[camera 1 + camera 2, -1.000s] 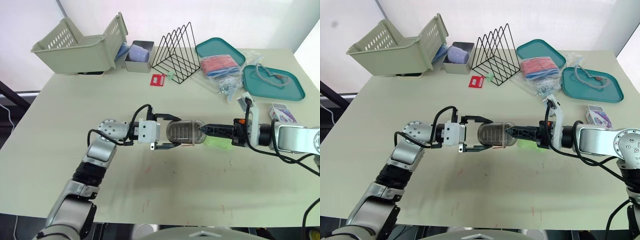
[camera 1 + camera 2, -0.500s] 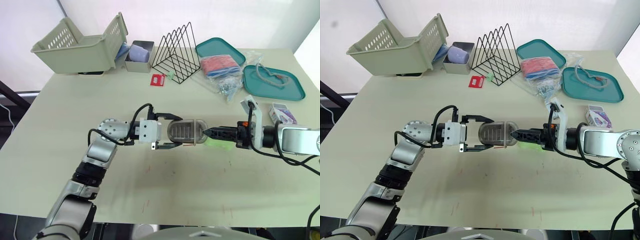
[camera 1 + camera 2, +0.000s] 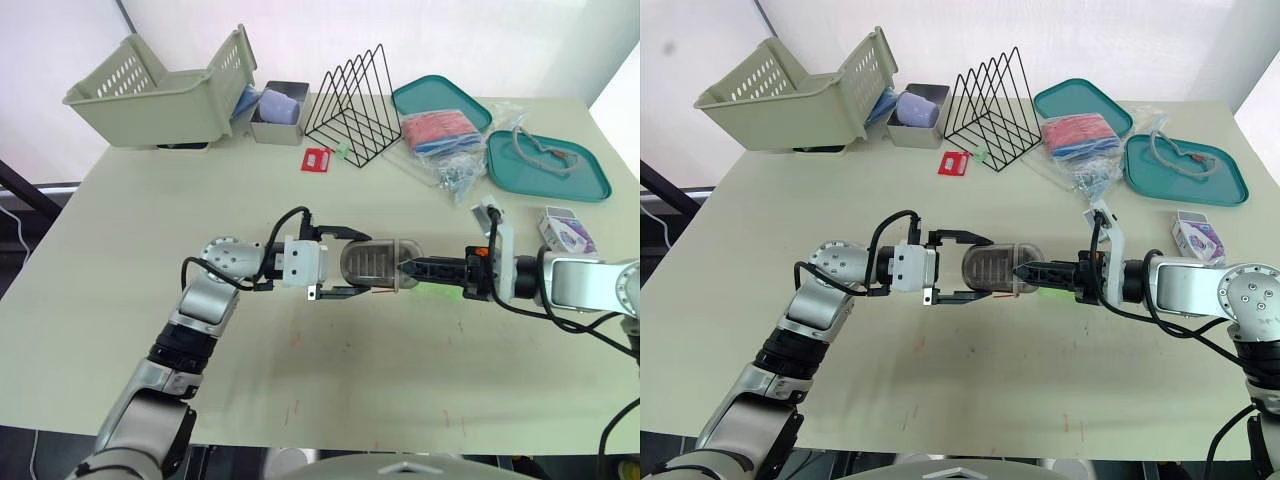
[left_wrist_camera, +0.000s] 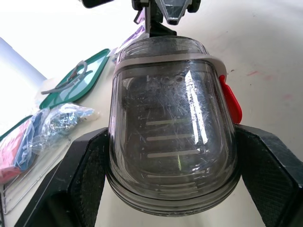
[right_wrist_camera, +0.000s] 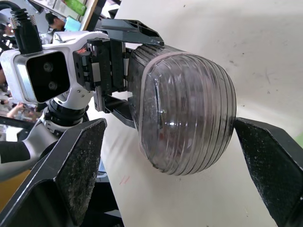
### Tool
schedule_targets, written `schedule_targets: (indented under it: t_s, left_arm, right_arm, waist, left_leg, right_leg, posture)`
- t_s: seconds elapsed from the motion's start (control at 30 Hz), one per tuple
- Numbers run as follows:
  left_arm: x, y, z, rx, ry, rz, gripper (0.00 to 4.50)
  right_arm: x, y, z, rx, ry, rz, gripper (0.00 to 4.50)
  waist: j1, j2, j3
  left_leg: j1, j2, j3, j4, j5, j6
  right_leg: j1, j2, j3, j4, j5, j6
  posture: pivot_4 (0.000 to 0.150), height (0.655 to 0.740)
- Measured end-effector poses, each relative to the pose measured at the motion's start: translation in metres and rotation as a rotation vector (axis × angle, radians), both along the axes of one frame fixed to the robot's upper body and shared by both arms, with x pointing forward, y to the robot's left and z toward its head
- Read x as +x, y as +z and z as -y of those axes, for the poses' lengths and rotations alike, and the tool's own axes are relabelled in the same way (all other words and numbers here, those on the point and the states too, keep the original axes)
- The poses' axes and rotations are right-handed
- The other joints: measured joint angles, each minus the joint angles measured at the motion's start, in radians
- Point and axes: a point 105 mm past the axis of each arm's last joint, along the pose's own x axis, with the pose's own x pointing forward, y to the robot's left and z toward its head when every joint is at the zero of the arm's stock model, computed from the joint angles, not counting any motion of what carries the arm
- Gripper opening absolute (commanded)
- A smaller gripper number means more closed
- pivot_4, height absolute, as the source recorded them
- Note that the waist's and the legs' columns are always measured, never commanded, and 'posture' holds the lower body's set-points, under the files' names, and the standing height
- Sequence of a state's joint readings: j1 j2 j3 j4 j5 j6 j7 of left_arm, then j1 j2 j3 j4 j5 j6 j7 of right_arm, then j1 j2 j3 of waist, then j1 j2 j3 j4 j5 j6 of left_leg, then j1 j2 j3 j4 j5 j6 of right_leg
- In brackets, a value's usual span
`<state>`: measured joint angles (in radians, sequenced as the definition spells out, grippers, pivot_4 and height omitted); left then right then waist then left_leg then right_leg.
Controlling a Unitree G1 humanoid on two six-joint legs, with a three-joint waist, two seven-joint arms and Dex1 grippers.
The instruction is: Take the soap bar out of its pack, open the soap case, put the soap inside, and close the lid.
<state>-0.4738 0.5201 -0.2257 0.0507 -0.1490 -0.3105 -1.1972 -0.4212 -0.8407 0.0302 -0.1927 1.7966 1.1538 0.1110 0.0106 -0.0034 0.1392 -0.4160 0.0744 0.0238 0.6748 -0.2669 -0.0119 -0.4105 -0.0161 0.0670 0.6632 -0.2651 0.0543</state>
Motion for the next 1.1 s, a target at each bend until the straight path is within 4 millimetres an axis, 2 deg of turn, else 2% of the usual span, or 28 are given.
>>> schedule_targets:
  t_s: [0.03,0.17,0.23,0.27,0.93,1.1]
  left_arm:
    - [0.000,0.000,0.000,0.000,0.001,0.000,3.50]
    - [0.000,0.000,0.000,-0.001,0.002,0.000,3.50]
    - [0.001,-0.001,-0.001,0.005,0.009,-0.002,3.50]
    - [0.002,-0.002,-0.004,0.012,0.023,-0.006,3.50]
    - [0.001,0.000,-0.002,-0.003,0.015,0.021,3.50]
    - [0.001,-0.004,-0.003,0.012,0.015,0.007,3.50]
  right_arm:
    - [0.001,-0.001,0.000,0.002,-0.003,-0.003,4.50]
    - [0.002,-0.002,0.000,0.005,-0.006,-0.003,3.48]
    - [0.003,-0.002,0.001,0.010,-0.009,-0.004,2.24]
    - [0.002,0.000,-0.001,0.021,0.000,0.002,1.92]
    - [-0.002,0.004,0.003,0.069,0.025,0.012,1.88]
    - [-0.008,0.015,0.002,0.127,0.073,0.046,1.88]
  waist:
    - [0.000,0.000,0.000]
    - [0.000,0.000,0.000]
    - [0.000,0.000,0.000]
    - [0.000,0.000,0.000]
    - [0.000,0.000,0.000]
    - [0.000,0.000,0.000]
  left_leg:
    - [0.000,0.000,0.000,0.000,0.000,0.000]
    - [0.000,0.000,0.000,0.000,0.000,0.000]
    - [0.000,0.000,0.000,0.000,0.000,0.000]
    - [0.000,0.000,0.000,0.000,0.000,0.000]
    - [0.000,0.000,0.000,0.000,0.000,0.000]
    - [0.000,0.000,0.000,0.000,0.000,0.000]
  right_leg:
    - [0.000,0.000,0.000,0.000,0.000,0.000]
    - [0.000,0.000,0.000,0.000,0.000,0.000]
    - [0.000,0.000,0.000,0.000,0.000,0.000]
    - [0.000,0.000,0.000,0.000,0.000,0.000]
    - [0.000,0.000,0.000,0.000,0.000,0.000]
    - [0.000,0.000,0.000,0.000,0.000,0.000]
  posture:
    - [0.150,0.7400]
    - [0.150,0.7400]
    - [0.150,0.7400]
    - [0.150,0.7400]
    - [0.150,0.7400]
    - [0.150,0.7400]
